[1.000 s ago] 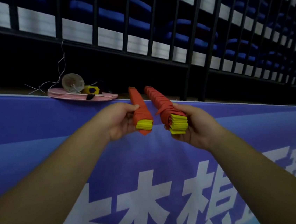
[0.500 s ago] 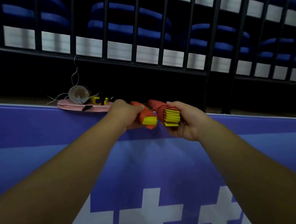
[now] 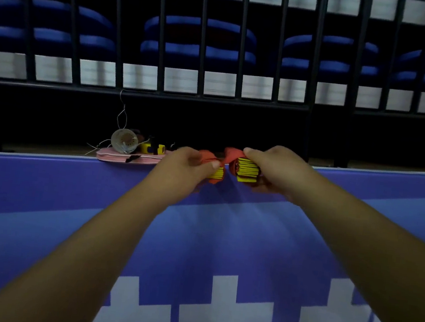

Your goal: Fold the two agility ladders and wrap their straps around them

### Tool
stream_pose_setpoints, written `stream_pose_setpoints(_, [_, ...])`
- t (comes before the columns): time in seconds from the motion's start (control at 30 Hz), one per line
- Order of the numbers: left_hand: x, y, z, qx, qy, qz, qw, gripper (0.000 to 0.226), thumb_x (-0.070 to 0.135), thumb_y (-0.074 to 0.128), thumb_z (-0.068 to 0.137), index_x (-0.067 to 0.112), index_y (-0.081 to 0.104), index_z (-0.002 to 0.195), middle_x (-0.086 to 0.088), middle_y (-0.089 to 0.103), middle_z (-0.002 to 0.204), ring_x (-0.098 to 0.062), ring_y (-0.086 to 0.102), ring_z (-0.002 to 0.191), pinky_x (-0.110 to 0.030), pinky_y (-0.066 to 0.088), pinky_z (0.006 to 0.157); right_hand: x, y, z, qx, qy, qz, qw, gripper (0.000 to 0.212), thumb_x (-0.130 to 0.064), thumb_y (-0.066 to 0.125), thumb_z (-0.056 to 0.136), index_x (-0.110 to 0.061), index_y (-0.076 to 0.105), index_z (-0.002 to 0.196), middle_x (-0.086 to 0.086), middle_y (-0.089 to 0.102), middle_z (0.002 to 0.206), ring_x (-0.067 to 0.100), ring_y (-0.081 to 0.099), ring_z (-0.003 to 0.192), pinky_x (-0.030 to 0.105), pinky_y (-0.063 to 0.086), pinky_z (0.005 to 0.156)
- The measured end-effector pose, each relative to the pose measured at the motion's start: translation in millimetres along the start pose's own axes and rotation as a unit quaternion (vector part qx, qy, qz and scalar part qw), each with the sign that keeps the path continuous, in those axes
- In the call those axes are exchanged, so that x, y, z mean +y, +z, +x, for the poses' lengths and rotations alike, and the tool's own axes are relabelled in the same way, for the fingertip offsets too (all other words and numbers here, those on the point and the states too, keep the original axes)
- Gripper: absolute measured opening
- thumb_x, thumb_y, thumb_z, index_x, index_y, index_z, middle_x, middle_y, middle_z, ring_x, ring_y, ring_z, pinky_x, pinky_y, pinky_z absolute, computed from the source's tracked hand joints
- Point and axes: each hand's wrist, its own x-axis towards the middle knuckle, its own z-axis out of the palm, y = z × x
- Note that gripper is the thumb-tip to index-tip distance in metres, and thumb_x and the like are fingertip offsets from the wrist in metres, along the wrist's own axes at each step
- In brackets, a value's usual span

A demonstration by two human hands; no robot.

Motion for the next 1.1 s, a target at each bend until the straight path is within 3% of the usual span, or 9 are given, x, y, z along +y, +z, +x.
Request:
stream_pose_setpoints(0.13, [-7.9,2.6,11.6,0.021,0.046,0.056,0.997,0.008,0.033,0.078,0.102,0.031,0.070,0.100,0.004,0.078,0.093,-0.013,0.072,0.081,-0.042,0.063,0.086,-11.4,1.3,-5.9,0.067,-0.083,-0.194,0.975,0.061,-0.061,0.066,0.103,-0.005,0.076,0.083,0.017,0.080,0.075,0.033,0.080,0.073,0.050,0.067,0.086])
stream_pose_setpoints(0.2, [-14.4,4.2,15.8,0.017,0.068,0.078,0.994,0.008,0.033,0.076,0.103,0.034,0.071,0.097,0.010,0.077,0.091,-0.007,0.070,0.080,-0.040,0.063,0.086,-9.8,1.1,-12.9,0.050,-0.112,-0.217,0.968,0.053,-0.067,0.076,0.092,-0.014,0.077,0.094,0.008,0.081,0.086,0.027,0.078,0.082,0.047,0.065,0.086])
stream_pose_setpoints(0.33, [-26.9,1.3,24.7,-0.011,0.082,0.105,0.991,0.017,0.041,0.084,0.095,0.035,0.075,0.108,0.021,0.077,0.100,0.012,0.068,0.093,-0.012,0.052,0.085,-4.1,-3.1,-19.1,0.020,-0.154,-0.253,0.955,0.031,-0.045,0.088,0.092,-0.024,0.079,0.113,-0.002,0.077,0.104,0.017,0.071,0.099,0.034,0.054,0.082])
stream_pose_setpoints(0.43, [-36.3,-4.4,36.4,-0.039,0.064,0.066,0.995,0.036,0.042,0.096,0.081,0.038,0.077,0.111,0.016,0.081,0.108,-0.004,0.075,0.108,-0.030,0.057,0.102,-0.7,-2.0,-4.6,0.034,-0.159,-0.244,0.956,0.027,-0.043,0.086,0.095,-0.024,0.079,0.112,-0.005,0.076,0.100,0.018,0.071,0.097,0.030,0.050,0.075])
stream_pose_setpoints(0.57, [-36.6,-2.1,47.1,-0.040,0.080,0.107,0.990,0.025,0.034,0.090,0.089,0.042,0.070,0.103,0.029,0.072,0.101,0.013,0.063,0.102,-0.001,0.044,0.082,6.3,9.8,21.8,0.043,-0.161,-0.252,0.953,0.040,-0.042,0.084,0.096,-0.020,0.075,0.128,-0.003,0.070,0.106,0.019,0.067,0.103,0.031,0.048,0.085])
stream_pose_setpoints(0.63, [-37.5,1.7,54.3,-0.031,0.091,0.134,0.986,0.021,0.030,0.085,0.095,0.035,0.071,0.110,0.027,0.069,0.102,0.008,0.062,0.101,0.003,0.040,0.076,10.8,17.5,32.8,0.048,-0.166,-0.251,0.952,0.039,-0.042,0.083,0.097,-0.020,0.074,0.128,-0.003,0.068,0.105,0.021,0.068,0.105,0.030,0.043,0.082])
stream_pose_setpoints(0.87, [-36.2,11.0,65.2,0.000,0.069,0.206,0.976,0.034,0.037,0.075,0.103,0.019,0.072,0.131,0.001,0.073,0.115,-0.021,0.066,0.110,-0.033,0.049,0.087,23.4,26.1,50.8,0.052,-0.163,-0.255,0.952,0.044,-0.042,0.080,0.100,-0.016,0.069,0.134,0.008,0.076,0.125,0.030,0.069,0.118,0.032,0.046,0.087])
stream_pose_setpoints(1.0, [-28.7,10.6,64.0,0.019,0.054,0.228,0.972,0.029,0.038,0.075,0.103,0.016,0.074,0.122,-0.002,0.074,0.106,-0.026,0.068,0.101,-0.035,0.048,0.078,24.2,15.0,40.1,0.007,-0.154,-0.222,0.963,0.053,-0.040,0.079,0.101,-0.020,0.062,0.147,0.004,0.072,0.135,0.027,0.066,0.126,0.032,0.047,0.094])
stream_pose_setpoints(1.1, [-20.1,6.4,54.3,0.026,0.065,0.202,0.977,0.022,0.034,0.073,0.104,0.017,0.075,0.119,0.000,0.075,0.107,-0.020,0.069,0.101,-0.036,0.054,0.084,27.2,-0.6,31.3,-0.002,-0.166,-0.213,0.963,0.063,-0.037,0.081,0.099,-0.016,0.057,0.154,0.003,0.068,0.142,0.024,0.063,0.134,0.027,0.044,0.097])
